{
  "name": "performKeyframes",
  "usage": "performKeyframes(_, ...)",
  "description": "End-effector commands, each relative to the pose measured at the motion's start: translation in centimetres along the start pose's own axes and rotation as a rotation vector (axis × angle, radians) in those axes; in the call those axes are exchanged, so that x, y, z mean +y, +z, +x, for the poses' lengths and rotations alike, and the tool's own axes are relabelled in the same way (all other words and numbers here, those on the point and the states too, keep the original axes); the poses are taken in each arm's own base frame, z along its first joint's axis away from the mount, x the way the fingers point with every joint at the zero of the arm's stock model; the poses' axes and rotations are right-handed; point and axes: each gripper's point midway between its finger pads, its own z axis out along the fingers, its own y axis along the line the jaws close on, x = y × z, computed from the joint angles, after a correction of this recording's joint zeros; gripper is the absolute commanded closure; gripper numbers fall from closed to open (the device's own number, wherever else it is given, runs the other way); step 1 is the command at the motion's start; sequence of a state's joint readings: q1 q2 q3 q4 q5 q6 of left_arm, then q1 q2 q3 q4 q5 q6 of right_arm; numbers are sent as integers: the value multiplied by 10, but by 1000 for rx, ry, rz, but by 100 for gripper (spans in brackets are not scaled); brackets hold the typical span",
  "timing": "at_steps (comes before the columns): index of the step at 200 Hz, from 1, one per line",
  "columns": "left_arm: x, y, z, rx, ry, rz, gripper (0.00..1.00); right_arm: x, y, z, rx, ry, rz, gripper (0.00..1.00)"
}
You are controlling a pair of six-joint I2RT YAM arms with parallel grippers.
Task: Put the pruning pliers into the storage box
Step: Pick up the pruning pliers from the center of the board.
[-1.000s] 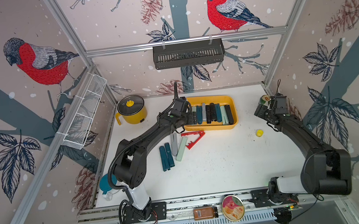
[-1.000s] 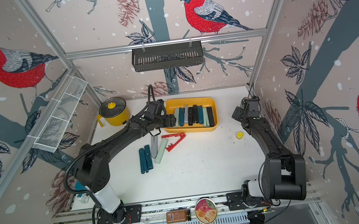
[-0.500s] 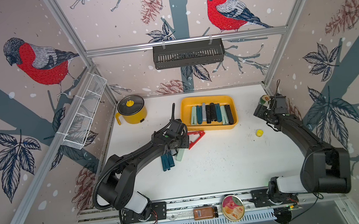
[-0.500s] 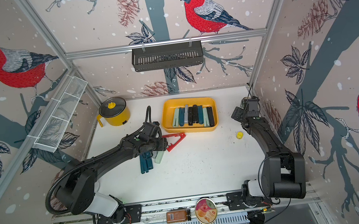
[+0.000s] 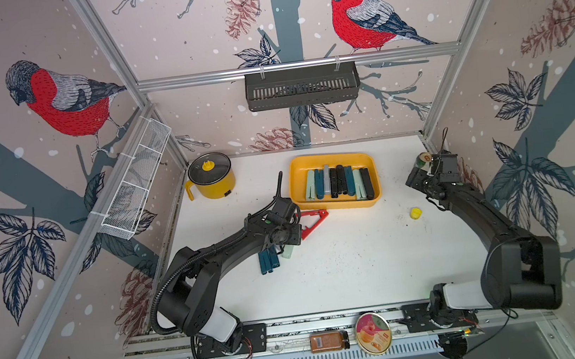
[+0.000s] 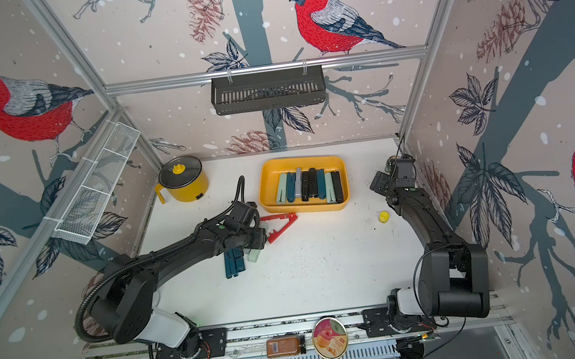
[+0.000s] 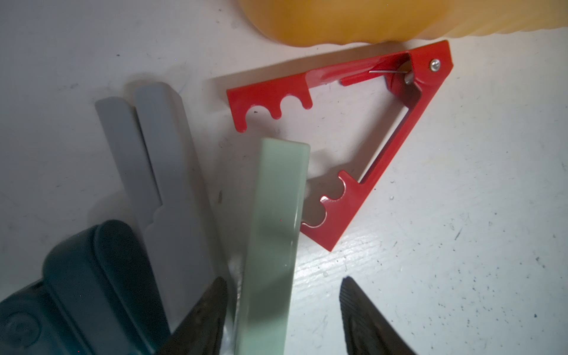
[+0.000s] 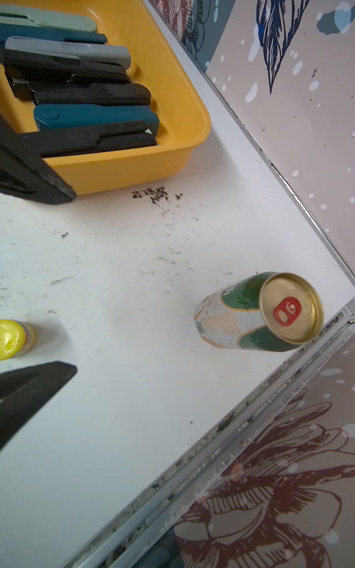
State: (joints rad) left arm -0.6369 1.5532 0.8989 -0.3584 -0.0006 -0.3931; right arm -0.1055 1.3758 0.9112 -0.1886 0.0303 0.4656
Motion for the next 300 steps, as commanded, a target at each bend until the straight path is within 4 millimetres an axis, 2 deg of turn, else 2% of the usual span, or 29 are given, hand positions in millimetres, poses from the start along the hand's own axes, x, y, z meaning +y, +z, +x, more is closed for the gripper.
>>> performKeyframes(1, 1, 6, 8, 37, 15, 0, 44, 3, 0, -4, -11, -1, -6, 18)
performKeyframes(30, 6, 13, 15, 65, 15, -27, 44, 2, 0, -4, -10, -2, -3, 18)
performKeyframes(71, 7, 20, 20, 86, 16, -30, 53, 3, 2, -3, -7, 0, -3, 18)
performKeyframes(115, 12, 26, 28, 117, 15, -50, 70, 2, 3, -3, -5, -1, 0, 18)
performKeyframes(144, 14, 16, 18, 82, 1, -72, 77, 2, 3, -2, -4, -1, 0, 18)
performKeyframes(194, 17, -23, -18, -22, -33, -117, 80, 5, 4, -3, -5, -2, -6, 18)
performKeyframes(198, 15, -31, -30, -51, -35, -112, 80, 5, 4, -3, -3, -3, -6, 18)
performKeyframes(242, 17, -63, -93, -179, -63, -73, 82, 9, 3, -3, -3, -2, -12, 18)
performKeyframes(265, 16, -69, -127, -231, -34, -81, 82, 11, 3, -2, -3, -2, -18, 18)
performKeyframes(300, 9, -48, -169, -218, 24, -103, 84, 18, 4, 1, 3, -5, -30, 18)
